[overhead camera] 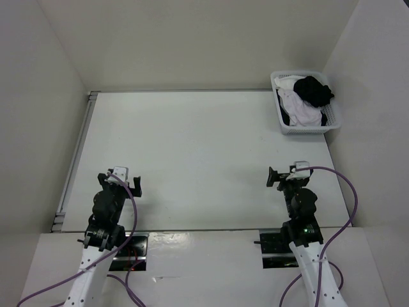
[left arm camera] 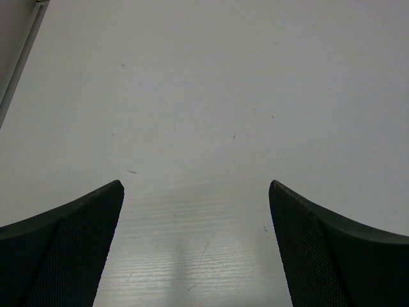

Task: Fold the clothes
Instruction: Grab the tank top from the pile

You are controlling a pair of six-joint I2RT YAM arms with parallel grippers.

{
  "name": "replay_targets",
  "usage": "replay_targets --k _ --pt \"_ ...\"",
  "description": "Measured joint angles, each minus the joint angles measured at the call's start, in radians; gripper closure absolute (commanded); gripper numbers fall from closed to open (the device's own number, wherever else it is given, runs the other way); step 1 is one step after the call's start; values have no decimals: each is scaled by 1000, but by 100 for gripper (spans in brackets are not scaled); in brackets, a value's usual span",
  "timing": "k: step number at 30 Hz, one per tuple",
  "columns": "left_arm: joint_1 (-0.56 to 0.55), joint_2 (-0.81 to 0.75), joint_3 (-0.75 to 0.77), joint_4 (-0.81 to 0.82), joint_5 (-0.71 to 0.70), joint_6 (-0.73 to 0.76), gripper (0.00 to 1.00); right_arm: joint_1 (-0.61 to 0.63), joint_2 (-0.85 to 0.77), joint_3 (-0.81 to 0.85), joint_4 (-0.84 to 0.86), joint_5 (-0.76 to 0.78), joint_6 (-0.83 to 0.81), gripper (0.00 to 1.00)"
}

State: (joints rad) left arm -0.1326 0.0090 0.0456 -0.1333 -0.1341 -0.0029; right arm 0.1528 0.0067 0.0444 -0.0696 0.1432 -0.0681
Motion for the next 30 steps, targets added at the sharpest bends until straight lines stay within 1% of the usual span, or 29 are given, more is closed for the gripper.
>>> replay_targets --k 16,20,23,26,28,30 --pt "0 0 0 0 0 2 0 0 0 0 2 -16 -12 0" --pt "0 2 35 7 -42 14 0 0 0 10 26 0 -41 0" --pt "-5 3 157 45 -65 57 0 0 0 71 53 -8 -82 0" --pt "-9 51 362 95 -78 88 0 0 1 177 81 -18 -85 0" --pt "-10 186 558 99 -114 98 0 0 2 262 82 -22 -76 0" --pt "-10 383 787 84 -186 79 0 0 24 367 75 -5 -55 0"
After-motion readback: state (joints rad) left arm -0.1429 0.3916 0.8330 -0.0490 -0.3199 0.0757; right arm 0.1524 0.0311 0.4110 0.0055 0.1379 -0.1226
